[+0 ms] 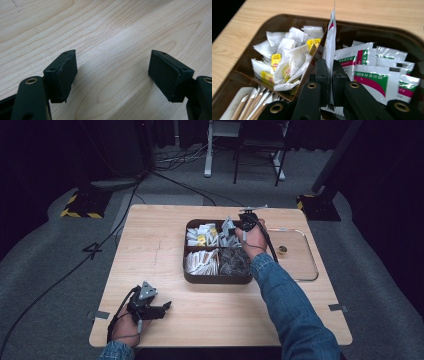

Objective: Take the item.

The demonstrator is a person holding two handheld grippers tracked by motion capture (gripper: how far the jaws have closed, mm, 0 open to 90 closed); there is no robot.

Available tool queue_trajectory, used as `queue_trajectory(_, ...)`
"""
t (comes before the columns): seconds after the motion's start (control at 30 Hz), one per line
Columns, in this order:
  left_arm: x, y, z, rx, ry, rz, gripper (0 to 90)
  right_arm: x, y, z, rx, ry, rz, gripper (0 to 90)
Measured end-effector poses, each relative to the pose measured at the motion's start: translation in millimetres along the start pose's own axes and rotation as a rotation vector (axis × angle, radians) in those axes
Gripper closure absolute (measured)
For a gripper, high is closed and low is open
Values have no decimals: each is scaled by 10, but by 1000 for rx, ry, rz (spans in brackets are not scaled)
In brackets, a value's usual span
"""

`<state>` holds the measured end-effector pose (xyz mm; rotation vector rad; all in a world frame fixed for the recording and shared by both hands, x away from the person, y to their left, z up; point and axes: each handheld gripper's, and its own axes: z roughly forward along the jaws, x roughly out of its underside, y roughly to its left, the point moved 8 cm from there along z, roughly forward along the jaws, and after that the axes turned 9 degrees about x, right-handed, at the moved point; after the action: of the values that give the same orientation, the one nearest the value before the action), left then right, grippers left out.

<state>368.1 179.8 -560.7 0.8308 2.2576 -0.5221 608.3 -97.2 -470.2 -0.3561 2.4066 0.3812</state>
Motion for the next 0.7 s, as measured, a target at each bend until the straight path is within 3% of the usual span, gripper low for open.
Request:
queue_trajectory(0.23, -34, 43, 27, -9, 6, -6, 235, -30, 44, -341, -82, -74, -16, 870)
queue_trajectory(0.4, -43, 49, 37, -13, 2, -6, 228, 26, 138, -667, -150, -118, -69, 870)
queue_trajectory(0.7, -43, 47, 38, -11, 0, -11, 227, 270, 418, -1110, -260, -132, -154, 870)
